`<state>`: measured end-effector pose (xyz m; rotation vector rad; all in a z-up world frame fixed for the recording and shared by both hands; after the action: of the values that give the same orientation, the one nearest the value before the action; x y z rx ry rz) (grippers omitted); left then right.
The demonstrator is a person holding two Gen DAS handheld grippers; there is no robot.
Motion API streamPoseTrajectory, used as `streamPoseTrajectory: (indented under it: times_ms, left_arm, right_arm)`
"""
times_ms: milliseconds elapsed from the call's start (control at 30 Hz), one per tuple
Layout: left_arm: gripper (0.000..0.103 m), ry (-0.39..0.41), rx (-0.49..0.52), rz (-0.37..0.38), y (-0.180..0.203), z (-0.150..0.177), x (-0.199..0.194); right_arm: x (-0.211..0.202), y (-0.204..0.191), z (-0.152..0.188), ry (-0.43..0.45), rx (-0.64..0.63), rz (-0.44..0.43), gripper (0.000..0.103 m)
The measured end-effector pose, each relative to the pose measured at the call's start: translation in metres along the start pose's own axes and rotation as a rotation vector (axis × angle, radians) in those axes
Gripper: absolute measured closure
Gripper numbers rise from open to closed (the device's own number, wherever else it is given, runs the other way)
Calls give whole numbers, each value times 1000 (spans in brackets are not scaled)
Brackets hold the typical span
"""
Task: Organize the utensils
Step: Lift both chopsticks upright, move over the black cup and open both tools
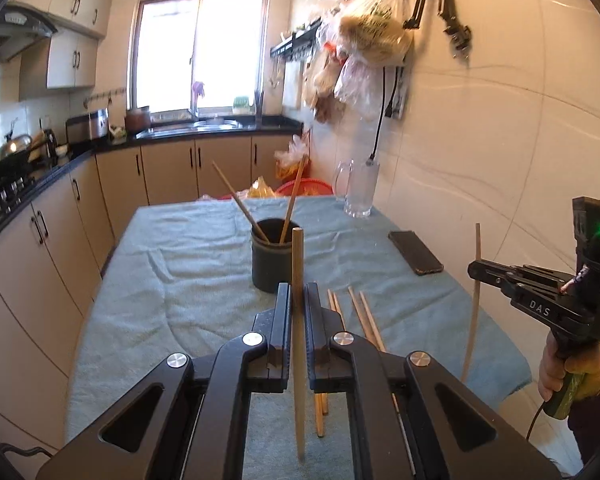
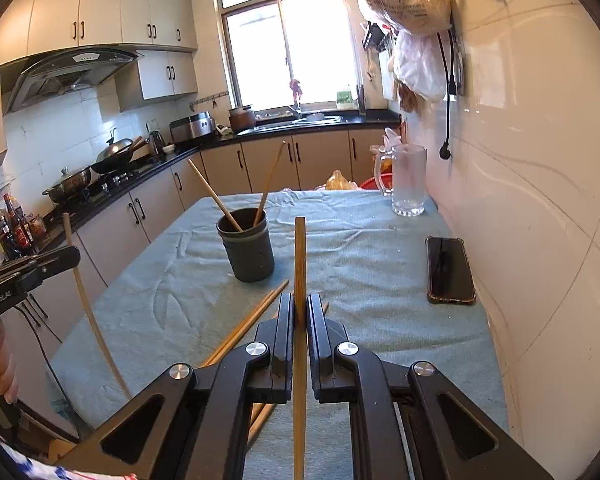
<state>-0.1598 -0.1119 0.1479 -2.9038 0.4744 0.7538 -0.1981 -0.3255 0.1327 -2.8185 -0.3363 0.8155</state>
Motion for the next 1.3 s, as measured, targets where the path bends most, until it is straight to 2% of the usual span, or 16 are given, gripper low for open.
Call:
streamPoseTrajectory:
  times_ms: [267,667,867,1067,1300]
  left_arm:
    - [98,45,-32,6,-4,-15,-5]
    - [98,35,-124,-8,-32,-63,32]
    - [98,81,-152,-24,-42,-105,47]
    - [98,111,-222,-16,-54,-159,76]
    - [98,106,-232,-51,-57,-188,126]
  right_arm:
    - [-1,-6,-15,39,-13,-4,96]
    - [20,-8,-66,82,-50,-9,96]
    - [41,-12,-114,122,-42,-42,96]
    - [74,-20,-167,166,-5,-95,96]
    - [120,-25,-210,208,21,-121,96]
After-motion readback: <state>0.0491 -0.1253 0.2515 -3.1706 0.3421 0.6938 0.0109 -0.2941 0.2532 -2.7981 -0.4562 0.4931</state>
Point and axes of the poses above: each gripper's, at about its wrist camera, not at the fingertips, and x roughly the way its jaws point, y to its right, z to its underside, the point moved 7 cm from there along x, roughly the way its jaws point, and after that the axes turned 11 degrees about -z, right-handed, at the moved point
